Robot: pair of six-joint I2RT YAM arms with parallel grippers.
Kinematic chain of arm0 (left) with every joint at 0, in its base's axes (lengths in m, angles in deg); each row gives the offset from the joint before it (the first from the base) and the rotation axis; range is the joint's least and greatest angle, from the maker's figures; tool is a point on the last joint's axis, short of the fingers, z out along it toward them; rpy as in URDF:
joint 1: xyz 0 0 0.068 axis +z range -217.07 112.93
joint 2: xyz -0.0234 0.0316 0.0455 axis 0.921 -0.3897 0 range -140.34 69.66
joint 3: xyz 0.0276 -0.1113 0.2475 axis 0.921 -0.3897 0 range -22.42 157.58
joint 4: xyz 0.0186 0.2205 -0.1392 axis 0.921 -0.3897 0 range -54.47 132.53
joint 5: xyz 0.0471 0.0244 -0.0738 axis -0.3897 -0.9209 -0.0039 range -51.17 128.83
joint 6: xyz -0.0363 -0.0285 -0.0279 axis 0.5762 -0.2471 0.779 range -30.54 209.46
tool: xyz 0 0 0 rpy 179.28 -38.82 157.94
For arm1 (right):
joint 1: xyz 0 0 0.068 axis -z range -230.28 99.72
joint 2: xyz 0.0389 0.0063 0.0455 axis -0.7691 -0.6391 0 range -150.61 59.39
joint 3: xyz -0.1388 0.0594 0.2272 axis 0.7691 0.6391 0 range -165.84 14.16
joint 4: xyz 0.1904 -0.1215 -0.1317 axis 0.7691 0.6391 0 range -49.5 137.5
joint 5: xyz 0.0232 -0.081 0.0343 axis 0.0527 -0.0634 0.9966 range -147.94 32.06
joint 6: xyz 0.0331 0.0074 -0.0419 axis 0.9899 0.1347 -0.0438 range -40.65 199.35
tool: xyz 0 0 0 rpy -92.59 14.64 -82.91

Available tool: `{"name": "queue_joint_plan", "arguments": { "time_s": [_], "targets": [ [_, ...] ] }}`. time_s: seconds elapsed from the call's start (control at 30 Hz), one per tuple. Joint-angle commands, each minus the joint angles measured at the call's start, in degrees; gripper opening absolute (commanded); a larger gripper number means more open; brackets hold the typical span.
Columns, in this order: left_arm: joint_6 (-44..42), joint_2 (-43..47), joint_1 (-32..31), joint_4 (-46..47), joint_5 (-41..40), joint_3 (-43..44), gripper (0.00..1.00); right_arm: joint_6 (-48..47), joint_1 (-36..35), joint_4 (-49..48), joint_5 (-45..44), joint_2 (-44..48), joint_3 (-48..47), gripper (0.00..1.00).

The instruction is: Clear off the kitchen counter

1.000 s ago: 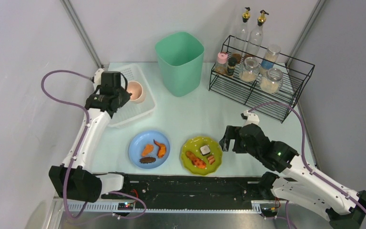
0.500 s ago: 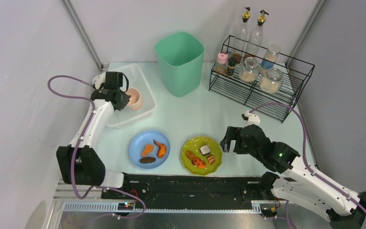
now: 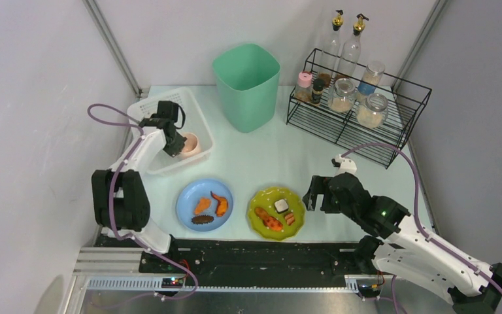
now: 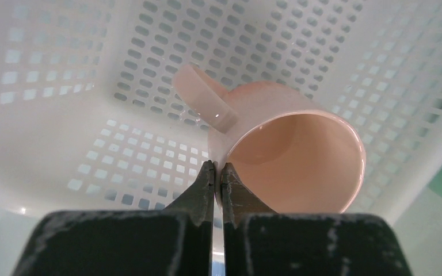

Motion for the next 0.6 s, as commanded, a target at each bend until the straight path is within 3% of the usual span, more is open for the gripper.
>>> {"name": "queue_joint_plan", "arguments": {
  "time_s": [0.0, 0.57],
  "targets": [
    [0.96, -2.03, 0.43, 3.62, 1.54, 2.06, 0.00, 1.50, -0.31, -0.53, -1.33, 0.59, 0.31, 0.95],
    [1.30, -5.64, -1.93, 3.71, 7.54, 1.86, 0.00, 2.04, -0.33, -0.78, -1.13, 0.80, 1.19, 0.95]
  ]
}}
